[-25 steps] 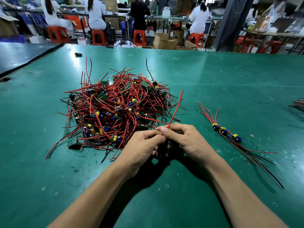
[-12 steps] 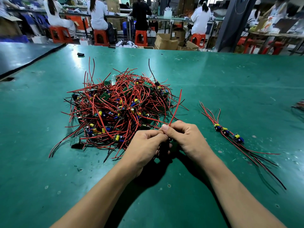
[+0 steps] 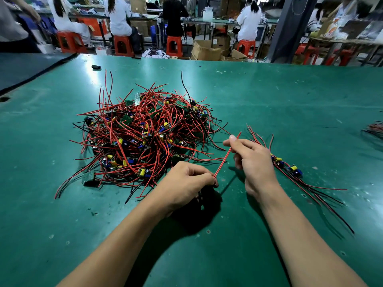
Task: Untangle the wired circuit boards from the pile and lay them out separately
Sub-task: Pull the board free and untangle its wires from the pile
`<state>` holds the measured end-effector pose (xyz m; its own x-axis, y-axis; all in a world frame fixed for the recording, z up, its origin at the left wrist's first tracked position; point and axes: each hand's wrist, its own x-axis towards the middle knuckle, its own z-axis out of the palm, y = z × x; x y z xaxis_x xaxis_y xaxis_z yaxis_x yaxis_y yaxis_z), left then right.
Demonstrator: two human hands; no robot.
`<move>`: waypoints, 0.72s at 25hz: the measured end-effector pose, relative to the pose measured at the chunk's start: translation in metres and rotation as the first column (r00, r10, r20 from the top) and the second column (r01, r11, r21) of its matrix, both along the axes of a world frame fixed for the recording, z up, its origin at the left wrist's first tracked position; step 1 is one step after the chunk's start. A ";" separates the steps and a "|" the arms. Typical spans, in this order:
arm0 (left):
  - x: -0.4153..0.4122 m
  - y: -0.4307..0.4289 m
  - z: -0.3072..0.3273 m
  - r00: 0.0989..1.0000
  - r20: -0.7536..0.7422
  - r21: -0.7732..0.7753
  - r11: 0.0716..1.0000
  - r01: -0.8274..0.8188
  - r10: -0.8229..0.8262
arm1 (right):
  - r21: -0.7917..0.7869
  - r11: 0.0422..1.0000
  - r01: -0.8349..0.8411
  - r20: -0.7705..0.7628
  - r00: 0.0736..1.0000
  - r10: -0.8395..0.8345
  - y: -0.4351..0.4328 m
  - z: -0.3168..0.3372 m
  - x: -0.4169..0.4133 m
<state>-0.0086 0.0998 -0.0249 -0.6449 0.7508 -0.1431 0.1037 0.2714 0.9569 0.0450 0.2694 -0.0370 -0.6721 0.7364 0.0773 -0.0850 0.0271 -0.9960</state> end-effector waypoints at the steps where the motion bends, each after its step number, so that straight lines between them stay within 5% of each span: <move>1: 0.000 -0.001 0.000 1.000 -0.014 -0.010 1.000 0.008 -0.008 | -0.049 0.999 -0.003 -0.012 1.000 0.002 0.000 0.002 0.000; 9: -0.005 -0.005 -0.003 0.999 0.001 -0.005 0.999 0.049 -0.049 | -0.541 0.832 -0.120 -0.115 0.991 0.068 -0.001 0.017 0.007; 18: -0.004 -0.007 -0.003 0.998 0.016 -0.014 0.998 0.057 -0.056 | -0.668 0.723 -0.176 -0.171 0.982 0.081 0.002 0.019 0.009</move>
